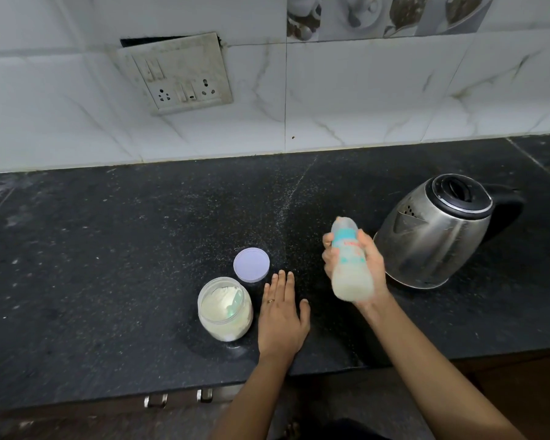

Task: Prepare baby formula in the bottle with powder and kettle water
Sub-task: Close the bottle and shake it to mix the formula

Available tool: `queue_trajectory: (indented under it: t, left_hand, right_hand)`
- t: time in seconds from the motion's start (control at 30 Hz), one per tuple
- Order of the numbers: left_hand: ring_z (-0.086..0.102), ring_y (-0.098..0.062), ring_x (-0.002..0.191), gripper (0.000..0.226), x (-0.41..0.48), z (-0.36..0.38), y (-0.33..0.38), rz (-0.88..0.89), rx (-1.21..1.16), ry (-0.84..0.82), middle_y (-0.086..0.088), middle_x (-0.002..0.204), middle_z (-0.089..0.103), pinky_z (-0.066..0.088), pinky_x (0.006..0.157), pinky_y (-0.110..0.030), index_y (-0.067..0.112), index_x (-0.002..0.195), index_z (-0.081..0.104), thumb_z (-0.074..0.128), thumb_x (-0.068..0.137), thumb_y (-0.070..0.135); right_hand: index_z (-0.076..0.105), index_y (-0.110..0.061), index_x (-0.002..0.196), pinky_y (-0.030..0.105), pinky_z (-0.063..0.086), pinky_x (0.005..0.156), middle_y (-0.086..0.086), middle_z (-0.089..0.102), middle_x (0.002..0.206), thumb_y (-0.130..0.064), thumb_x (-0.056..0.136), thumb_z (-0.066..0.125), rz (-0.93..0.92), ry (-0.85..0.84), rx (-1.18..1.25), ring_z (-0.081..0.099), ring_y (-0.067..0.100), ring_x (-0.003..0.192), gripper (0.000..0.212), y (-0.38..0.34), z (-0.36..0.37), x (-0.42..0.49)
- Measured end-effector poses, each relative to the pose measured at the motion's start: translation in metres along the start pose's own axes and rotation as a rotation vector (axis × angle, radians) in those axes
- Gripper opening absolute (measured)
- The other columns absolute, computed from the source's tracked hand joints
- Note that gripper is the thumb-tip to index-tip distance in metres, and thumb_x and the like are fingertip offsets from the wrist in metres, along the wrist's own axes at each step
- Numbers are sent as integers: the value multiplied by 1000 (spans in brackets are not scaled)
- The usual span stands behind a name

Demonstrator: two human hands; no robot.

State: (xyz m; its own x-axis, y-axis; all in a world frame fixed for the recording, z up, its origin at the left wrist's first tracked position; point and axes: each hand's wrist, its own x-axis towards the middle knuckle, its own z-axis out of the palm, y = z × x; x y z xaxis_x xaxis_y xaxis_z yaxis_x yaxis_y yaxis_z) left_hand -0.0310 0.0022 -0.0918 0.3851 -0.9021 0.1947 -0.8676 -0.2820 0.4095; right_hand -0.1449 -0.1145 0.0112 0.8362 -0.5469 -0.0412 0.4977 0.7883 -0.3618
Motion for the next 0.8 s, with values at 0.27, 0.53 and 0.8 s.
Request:
queue_trajectory:
  t: [0.27, 0.53, 0.8]
  left_hand:
    - [37, -24, 138, 60, 0, -1, 0, 0, -9, -6, -14, 146, 44, 14, 115, -35, 5, 140, 46, 38, 90, 36]
    - [39, -24, 137, 60, 0, -2, 0, -3, -6, -8, -14, 145, 46, 14, 114, -34, 5, 139, 47, 39, 89, 36]
    - [37, -24, 138, 61, 0, -2, 0, -4, -4, -6, -14, 146, 44, 12, 115, -33, 5, 141, 45, 37, 89, 37]
  right_hand:
    - [52, -9, 118, 29, 56, 57, 8, 62, 93, -26, 60, 87, -13, 149, -82, 61, 17, 64, 70, 0, -2, 6]
    - [47, -14, 120, 32, 55, 57, 11, 60, 93, -26, 71, 79, 37, 82, -82, 60, 19, 65, 60, 5, 2, 4]
    - [50, -17, 126, 30, 55, 58, 12, 61, 92, -25, 68, 79, 75, 190, -79, 61, 21, 64, 66, 11, 4, 8]
